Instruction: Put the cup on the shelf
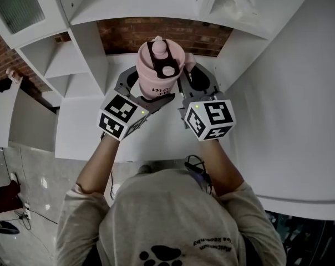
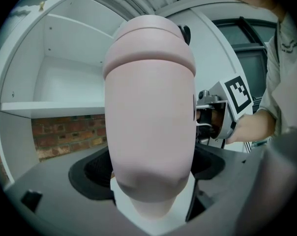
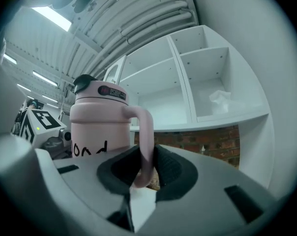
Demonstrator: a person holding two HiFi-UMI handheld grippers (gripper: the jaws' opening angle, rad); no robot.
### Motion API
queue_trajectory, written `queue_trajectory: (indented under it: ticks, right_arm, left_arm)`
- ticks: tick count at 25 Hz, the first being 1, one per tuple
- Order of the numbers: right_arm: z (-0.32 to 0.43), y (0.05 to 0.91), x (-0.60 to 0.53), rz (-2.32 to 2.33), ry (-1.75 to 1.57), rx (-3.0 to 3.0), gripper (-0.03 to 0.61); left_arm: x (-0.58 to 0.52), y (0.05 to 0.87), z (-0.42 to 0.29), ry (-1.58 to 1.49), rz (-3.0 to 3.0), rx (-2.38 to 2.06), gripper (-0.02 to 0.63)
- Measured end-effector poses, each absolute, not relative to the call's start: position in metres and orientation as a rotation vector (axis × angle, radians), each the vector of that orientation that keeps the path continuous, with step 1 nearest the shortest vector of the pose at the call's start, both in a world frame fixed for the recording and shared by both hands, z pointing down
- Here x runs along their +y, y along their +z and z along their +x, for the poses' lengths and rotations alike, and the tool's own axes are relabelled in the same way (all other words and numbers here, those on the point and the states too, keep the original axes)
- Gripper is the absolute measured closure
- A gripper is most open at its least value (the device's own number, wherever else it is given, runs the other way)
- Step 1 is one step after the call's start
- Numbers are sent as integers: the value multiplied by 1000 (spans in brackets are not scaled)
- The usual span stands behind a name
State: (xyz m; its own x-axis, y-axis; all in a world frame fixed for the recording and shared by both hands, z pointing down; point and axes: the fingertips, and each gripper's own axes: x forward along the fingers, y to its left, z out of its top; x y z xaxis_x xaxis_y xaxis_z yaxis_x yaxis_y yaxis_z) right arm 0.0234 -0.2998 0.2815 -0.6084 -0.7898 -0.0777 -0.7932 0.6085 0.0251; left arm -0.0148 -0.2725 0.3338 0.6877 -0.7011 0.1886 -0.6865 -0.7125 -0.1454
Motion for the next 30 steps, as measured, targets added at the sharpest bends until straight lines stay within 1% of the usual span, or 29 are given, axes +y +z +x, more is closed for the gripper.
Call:
queue_trajectory:
  ticks: [30]
  right_arm:
    - [5, 134, -317, -1296, 252, 2709, 494]
  left_arm:
    - [-296, 193, -32, -316, -2842, 1111, 150]
